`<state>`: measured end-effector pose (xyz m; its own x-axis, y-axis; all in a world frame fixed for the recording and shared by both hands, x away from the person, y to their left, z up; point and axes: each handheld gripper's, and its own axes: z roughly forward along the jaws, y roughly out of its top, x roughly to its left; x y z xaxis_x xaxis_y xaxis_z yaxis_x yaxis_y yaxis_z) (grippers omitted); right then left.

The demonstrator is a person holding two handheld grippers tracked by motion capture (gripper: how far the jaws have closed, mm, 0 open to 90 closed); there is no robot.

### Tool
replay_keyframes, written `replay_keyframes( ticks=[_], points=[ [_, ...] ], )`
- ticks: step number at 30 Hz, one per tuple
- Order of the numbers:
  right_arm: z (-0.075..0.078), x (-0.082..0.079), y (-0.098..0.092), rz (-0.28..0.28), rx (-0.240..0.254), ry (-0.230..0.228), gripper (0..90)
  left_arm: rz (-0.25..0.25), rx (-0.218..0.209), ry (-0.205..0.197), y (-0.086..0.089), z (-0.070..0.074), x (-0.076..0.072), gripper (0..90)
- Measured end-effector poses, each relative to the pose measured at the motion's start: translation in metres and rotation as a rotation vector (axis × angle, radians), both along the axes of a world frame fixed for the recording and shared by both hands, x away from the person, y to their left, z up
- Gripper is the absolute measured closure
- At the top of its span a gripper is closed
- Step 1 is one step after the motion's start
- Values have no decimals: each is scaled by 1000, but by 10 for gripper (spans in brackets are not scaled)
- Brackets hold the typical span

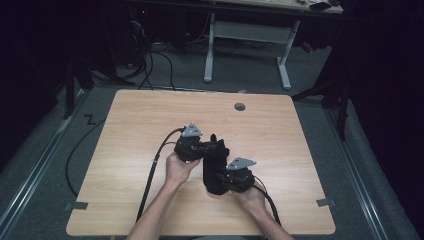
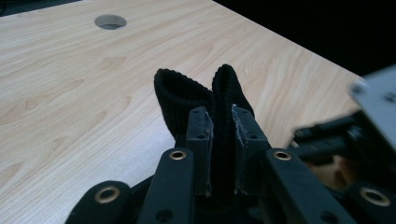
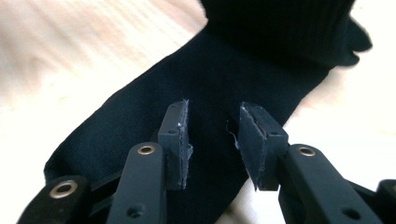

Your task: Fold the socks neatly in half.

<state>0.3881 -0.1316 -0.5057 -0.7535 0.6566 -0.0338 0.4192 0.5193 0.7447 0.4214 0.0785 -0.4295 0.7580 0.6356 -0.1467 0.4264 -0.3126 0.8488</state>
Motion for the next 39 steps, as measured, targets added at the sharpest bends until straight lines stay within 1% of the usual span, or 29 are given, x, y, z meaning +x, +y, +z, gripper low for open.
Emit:
replay_keyframes(
  ticks=[3, 6, 7, 9, 11, 12, 13, 15, 16, 17, 19, 21, 22, 23, 24, 25, 28, 30, 31, 33, 35, 36, 39],
  points=[
    [1, 10, 4, -16, -10, 0, 632, -14, 30, -12, 0, -1, -9, 792],
    [2, 18, 7, -37, -13, 1, 632, -8, 46, -10, 0, -7, -13, 791],
    [1, 20, 8, -45, -4, -5, 632, -3, 49, -5, 0, -11, -13, 790],
    [1, 21, 8, -50, -5, -2, 627, 7, 57, -1, 0, -17, -12, 789],
    [2, 22, 7, -63, 5, 4, 594, 20, 66, 3, 0, -23, -10, 789],
    [3, 21, 6, -73, 12, 11, 575, 25, 65, 6, 0, -25, -8, 789],
    [6, 18, 4, -71, 29, 5, 574, 32, 62, 7, 1, -26, -8, 789],
    [12, 9, -1, -64, 65, -8, 569, 41, 68, 4, 1, -29, -6, 788],
    [15, 2, -4, -47, 78, -19, 569, 46, 67, 3, 1, -29, -5, 788],
    [18, -3, -6, -33, 81, -18, 569, 49, 68, 0, 1, -29, -5, 788],
    [18, -11, -8, -5, 70, -8, 568, 55, 66, -5, 1, -29, -3, 788],
    [14, -15, -7, 10, 38, 6, 570, 62, 61, -15, 1, -29, -3, 788],
    [10, -15, -6, 7, 21, 10, 570, 68, 62, -25, 1, -28, -3, 788],
    [4, -11, -6, -3, 16, 34, 570, 70, 59, -35, 1, -27, -4, 788],
    [0, -8, -7, -14, 42, 46, 581, 69, 60, -42, 1, -26, -4, 788],
    [0, -4, -7, -28, 49, 42, 589, 68, 59, -47, 0, -26, -4, 789],
    [-1, 1, 0, -48, 21, 6, 596, 54, 75, -59, -4, -22, -8, 788],
    [0, 7, 3, -63, 18, 12, 598, 48, 88, -72, -6, -21, -11, 786],
    [-1, 9, 5, -68, 21, 5, 598, 47, 96, -77, -7, -21, -13, 785],
    [0, 11, 9, -76, 21, 5, 598, 43, 122, -83, -11, -24, -17, 781],
    [0, 11, 10, -78, 18, 6, 597, 34, 153, -75, -14, -31, -18, 777],
    [0, 11, 11, -78, 19, 6, 597, 32, 170, -73, -16, -36, -19, 774],
    [1, 11, 9, -72, 26, 24, 581, 44, 179, -51, -16, -47, -19, 768]
  ],
)
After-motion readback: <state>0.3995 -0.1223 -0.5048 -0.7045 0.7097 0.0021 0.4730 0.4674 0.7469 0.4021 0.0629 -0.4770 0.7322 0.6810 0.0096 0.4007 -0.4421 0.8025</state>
